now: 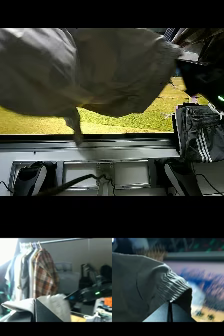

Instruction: Fold the clothes and pants, and hang the long-sleeved shirts on hangers.

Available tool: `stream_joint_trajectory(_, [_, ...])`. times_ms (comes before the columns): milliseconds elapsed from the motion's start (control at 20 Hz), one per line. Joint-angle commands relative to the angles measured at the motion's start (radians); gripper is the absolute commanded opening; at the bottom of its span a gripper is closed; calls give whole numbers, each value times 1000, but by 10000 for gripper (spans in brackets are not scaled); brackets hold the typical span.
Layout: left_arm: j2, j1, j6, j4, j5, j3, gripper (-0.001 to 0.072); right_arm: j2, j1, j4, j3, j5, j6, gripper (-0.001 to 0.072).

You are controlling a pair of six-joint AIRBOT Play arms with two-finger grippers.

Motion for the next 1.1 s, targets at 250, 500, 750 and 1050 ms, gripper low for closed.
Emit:
stream_joint_trajectory(250, [70, 2, -258, 307, 4, 42, 3, 182, 1, -185, 116, 187, 222, 25])
stream_joint_trajectory(500, [-255, 1, -245, 314, -29, 41, 5, 32, 1, -342, 114, 163, 250, 25])
stream_joint_trajectory(750, [-800, -94, -165, 236, 59, 41, 5, -396, 1, -343, 94, 35, 273, 25])
stream_joint_trajectory(1050, [-1194, -107, -140, -367, 132, 42, 680, -934, -1, -316, 294, -33, 307, 404])
